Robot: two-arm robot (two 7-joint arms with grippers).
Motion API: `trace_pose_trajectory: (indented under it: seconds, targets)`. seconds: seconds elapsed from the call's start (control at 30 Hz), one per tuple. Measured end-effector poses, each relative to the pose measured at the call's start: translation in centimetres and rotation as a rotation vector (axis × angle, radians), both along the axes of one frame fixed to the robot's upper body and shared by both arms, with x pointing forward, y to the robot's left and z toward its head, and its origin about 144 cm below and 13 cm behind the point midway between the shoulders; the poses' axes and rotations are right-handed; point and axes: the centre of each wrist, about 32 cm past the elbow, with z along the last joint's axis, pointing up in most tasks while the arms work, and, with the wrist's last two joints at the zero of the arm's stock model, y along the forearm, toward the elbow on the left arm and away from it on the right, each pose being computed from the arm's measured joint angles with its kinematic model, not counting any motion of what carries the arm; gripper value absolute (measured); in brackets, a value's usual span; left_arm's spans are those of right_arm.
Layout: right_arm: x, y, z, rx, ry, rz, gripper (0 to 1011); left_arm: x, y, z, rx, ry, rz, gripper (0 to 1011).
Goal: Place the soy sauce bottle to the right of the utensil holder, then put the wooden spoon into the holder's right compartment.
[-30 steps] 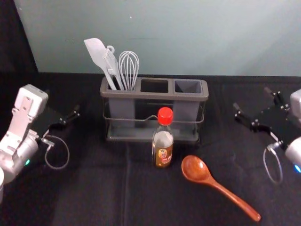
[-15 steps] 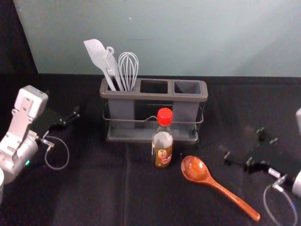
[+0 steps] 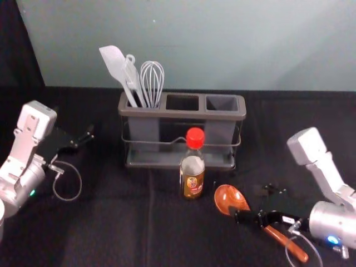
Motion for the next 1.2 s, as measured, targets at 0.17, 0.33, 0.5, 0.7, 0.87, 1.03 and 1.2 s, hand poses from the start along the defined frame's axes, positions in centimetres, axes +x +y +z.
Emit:
trace_pose_trajectory:
  seconds: [0.17, 0.33, 0.5, 0.7, 0.87, 1.03, 1.2]
  targets:
    - [1.1, 0.7, -0.1, -0.049, 0.007, 0.032, 1003, 0.0, 0.0, 0.0, 0.000, 0.000, 0.000, 1005]
    - [1.6, 1.3, -0.1, -0.073, 0.004, 0.051, 1003, 0.0, 0.0, 0.0, 0.000, 0.000, 0.000, 1005]
    - [2.0, 1.8, -0.3, -0.093, 0.000, 0.064, 1003, 0.0, 0.0, 0.0, 0.000, 0.000, 0.000, 1005]
    - [2.1, 2.2, -0.4, -0.111, -0.006, 0.070, 1002, 0.0, 0.0, 0.0, 0.000, 0.000, 0.000, 1005]
    - [2.2, 2.4, -0.6, -0.117, -0.009, 0.077, 1003, 0.0, 0.0, 0.0, 0.000, 0.000, 0.000, 1005]
    - [2.4, 2.8, -1.0, -0.135, -0.024, 0.088, 1002, 0.0, 0.0, 0.0, 0.000, 0.000, 0.000, 1005]
    - [2.4, 2.8, -1.0, -0.134, -0.024, 0.088, 1003, 0.0, 0.0, 0.0, 0.000, 0.000, 0.000, 1005]
